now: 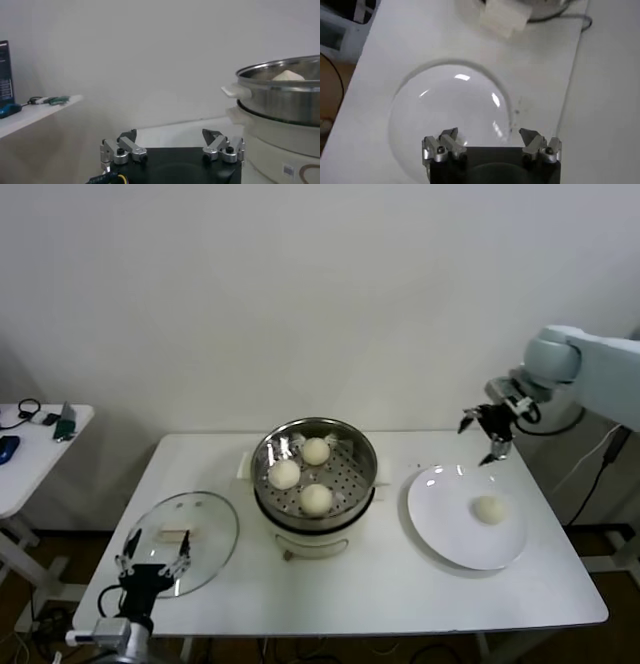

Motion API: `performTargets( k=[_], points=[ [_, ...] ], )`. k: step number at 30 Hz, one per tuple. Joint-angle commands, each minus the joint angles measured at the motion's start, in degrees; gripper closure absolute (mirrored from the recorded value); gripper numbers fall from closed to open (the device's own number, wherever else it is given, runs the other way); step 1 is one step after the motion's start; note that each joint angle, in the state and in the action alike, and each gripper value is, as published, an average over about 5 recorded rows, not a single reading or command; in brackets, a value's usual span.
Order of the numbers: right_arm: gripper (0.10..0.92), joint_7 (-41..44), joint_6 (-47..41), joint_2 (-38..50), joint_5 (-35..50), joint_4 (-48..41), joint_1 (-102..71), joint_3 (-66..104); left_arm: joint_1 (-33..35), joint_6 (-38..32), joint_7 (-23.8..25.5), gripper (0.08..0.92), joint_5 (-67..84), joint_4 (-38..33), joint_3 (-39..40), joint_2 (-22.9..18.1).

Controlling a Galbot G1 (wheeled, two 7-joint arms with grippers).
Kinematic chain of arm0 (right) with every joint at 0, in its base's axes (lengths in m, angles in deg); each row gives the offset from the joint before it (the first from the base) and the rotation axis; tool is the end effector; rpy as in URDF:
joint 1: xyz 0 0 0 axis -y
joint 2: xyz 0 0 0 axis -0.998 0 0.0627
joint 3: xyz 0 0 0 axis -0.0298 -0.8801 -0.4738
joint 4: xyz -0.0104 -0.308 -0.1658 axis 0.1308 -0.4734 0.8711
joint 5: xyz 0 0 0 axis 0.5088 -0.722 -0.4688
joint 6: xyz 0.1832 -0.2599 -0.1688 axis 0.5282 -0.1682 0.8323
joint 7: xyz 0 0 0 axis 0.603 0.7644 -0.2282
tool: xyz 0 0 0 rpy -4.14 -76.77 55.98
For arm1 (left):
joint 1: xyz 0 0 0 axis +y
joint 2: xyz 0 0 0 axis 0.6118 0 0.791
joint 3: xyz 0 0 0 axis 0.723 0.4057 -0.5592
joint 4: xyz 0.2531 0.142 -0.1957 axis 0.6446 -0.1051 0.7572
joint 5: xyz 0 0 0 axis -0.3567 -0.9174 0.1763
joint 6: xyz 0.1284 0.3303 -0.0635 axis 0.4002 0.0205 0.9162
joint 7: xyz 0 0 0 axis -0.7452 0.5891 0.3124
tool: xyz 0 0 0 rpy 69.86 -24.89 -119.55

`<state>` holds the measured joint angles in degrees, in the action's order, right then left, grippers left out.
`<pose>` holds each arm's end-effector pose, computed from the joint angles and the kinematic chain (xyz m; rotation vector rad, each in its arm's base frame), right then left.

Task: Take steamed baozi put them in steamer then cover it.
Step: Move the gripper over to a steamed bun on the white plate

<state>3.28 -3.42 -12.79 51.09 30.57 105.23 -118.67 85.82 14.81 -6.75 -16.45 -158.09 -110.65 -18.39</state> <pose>0.5642 -0.2087 -0.0626 1.3451 -1.3253 1.4587 0.1591 0.0981 -0.3335 0.1467 -2.9496 -0.2409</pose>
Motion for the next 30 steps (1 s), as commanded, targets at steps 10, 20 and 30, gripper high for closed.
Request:
performTargets(
  k=[10, 20, 30],
  points=[
    [0.203, -0.2, -1.7, -0.6, -15.2, -16.4, -25.1, 17.8, 1.0, -1.1, -0.5, 0.177, 0.2, 1.0, -0.7, -0.8],
    [0.203, -2.2, -1.7, -5.4, -15.9, -21.2, -30.7, 25.1, 1.5, -1.2, -0.6, 0.177, 0.0, 1.0, -0.7, -0.8],
    [0.203, -1.5, -2.0, -6.9, -16.9, -22.4, -31.6, 25.8, 1.8, -1.2, -0.5, 0.177, -0.1, 0.8, -0.7, -0.6]
  ],
)
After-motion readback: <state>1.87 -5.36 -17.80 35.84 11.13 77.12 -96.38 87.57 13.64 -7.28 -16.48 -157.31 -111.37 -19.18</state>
